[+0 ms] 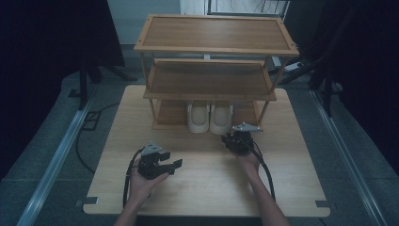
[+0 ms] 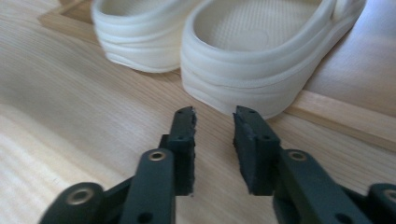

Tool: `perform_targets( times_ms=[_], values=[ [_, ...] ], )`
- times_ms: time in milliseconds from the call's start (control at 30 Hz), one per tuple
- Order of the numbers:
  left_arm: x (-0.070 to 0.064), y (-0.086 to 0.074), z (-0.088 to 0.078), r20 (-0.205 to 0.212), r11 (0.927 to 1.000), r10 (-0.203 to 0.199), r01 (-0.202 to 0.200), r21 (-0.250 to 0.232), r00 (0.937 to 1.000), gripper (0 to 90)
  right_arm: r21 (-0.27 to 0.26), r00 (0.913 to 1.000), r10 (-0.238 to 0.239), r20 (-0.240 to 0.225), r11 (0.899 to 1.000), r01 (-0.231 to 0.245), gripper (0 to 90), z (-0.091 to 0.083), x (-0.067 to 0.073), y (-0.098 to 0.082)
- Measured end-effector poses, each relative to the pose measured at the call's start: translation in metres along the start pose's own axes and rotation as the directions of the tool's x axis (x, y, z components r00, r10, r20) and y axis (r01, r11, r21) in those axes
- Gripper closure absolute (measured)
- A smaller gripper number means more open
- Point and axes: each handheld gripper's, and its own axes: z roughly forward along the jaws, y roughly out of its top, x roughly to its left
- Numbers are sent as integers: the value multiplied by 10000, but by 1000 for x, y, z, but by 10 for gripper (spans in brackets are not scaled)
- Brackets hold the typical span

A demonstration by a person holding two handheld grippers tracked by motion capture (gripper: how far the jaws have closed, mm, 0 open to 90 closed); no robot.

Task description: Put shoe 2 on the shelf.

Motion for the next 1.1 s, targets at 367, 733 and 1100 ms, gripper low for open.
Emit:
perform_targets(
  times_ms=[367, 733, 1100],
  values=[
    [-2, 0, 0, -29, 10000, 82, -82, 51, 10000, 367, -440, 9976, 257, -644, 9986, -286, 541, -37, -8, -17],
    [2, 1, -7, -27, 9999, 83, -83, -90, 10000, 365, -553, 9968, 141, -782, 9983, -185, 513, -76, -15, -40],
    [4, 0, -5, -102, 10000, 70, -70, -3, 9999, 365, -1065, 9985, 517, -171, 9929, -532, 520, -125, -41, -85]
  ],
)
